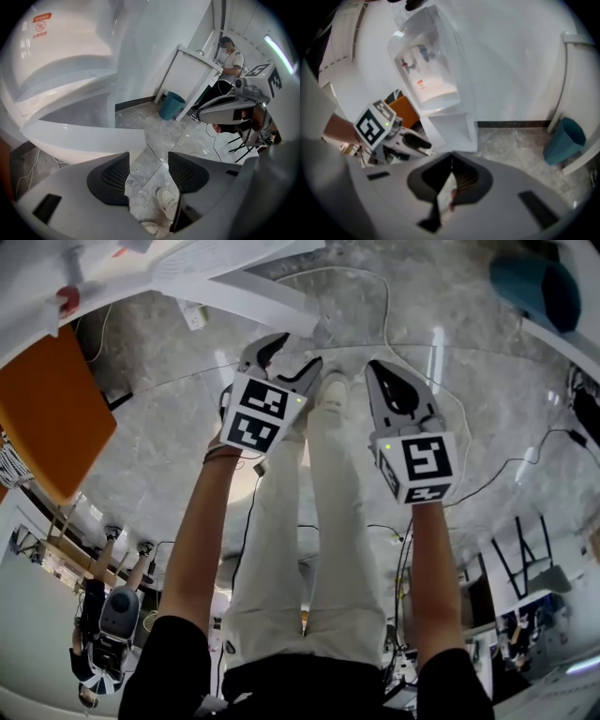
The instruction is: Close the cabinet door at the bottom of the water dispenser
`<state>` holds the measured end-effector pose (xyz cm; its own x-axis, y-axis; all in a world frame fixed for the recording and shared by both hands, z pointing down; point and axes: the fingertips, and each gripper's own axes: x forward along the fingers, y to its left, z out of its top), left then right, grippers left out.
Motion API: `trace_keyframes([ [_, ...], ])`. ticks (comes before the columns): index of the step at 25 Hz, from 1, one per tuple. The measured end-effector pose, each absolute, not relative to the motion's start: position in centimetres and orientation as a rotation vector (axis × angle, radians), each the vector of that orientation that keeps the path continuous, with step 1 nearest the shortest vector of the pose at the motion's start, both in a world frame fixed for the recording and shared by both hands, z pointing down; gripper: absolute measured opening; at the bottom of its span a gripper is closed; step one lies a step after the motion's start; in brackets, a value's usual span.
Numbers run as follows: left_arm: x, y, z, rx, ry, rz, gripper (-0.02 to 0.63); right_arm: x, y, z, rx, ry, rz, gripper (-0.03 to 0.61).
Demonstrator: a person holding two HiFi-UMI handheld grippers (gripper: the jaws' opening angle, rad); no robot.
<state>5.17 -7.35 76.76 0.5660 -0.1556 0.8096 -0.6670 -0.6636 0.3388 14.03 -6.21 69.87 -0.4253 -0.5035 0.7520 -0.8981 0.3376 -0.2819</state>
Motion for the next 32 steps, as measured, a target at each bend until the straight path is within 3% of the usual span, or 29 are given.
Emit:
trace_keyframes([
  [32,7.7,-15.1,77.8,2.179,-0.778,0.991,0.258,17.6,-7.7,71.4,1.299,-2.018,0.988,0.035],
])
